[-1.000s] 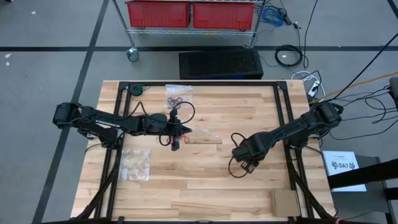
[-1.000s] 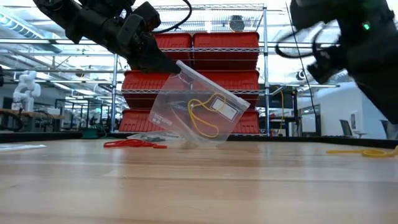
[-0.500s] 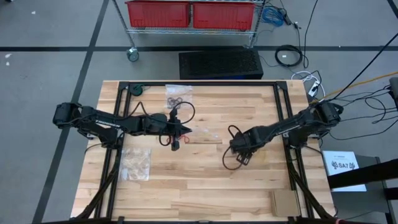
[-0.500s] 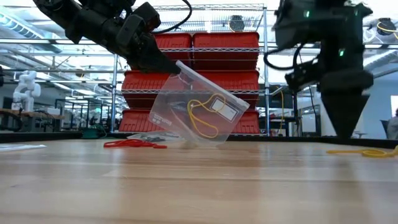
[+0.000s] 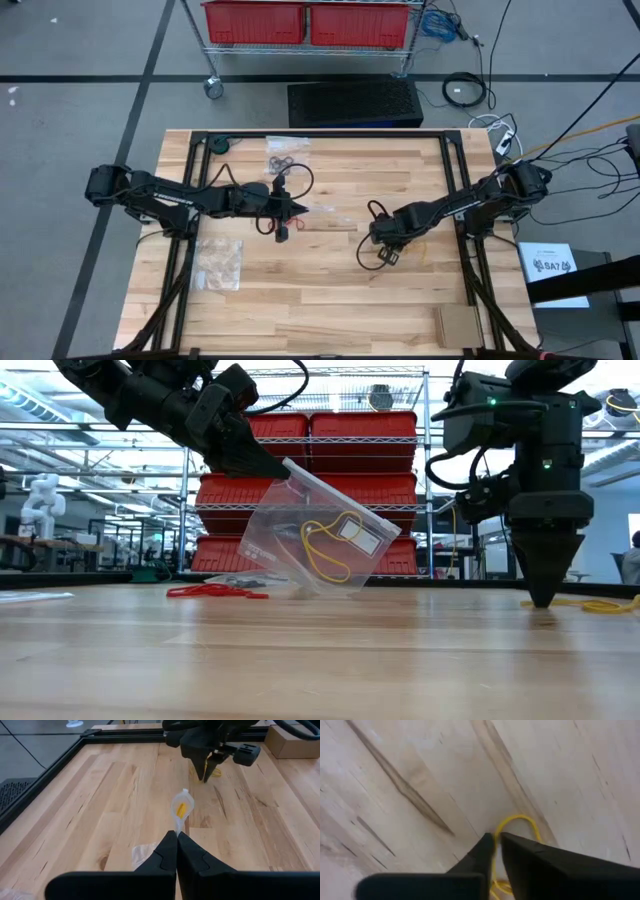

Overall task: Sort rubber bands
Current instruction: Put the yellow rubber band into the bottom right transparent zip bag

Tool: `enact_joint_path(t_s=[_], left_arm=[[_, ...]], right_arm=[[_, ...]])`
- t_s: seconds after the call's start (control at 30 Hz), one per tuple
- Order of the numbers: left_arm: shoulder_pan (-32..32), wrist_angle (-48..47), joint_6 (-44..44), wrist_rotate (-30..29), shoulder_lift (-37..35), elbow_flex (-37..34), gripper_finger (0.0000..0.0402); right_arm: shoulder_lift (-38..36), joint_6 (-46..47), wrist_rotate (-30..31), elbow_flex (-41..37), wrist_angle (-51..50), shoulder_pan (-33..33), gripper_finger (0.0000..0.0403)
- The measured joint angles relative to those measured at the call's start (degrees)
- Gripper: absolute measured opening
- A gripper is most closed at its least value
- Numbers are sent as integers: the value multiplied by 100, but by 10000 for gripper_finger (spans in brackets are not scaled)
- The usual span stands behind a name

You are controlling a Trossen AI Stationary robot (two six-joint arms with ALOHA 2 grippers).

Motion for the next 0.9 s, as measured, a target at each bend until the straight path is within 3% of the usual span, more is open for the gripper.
enact_joint_path(t_s=[0.2, 0.53, 0.7, 0.9], left_arm=[[2, 1, 1, 1, 0, 0, 2], [0, 0, 2, 0, 0, 0, 2], [1, -3, 2, 1, 0, 0, 2], [1, -9, 2, 1, 0, 0, 2]], right_arm=[[17, -20, -8, 348, -99, 15, 3], [17, -441, 72, 2120, -1128, 15, 1], [16, -715, 476, 3052, -1916, 70, 0], [7, -690, 1468, 3769, -3138, 133, 0]])
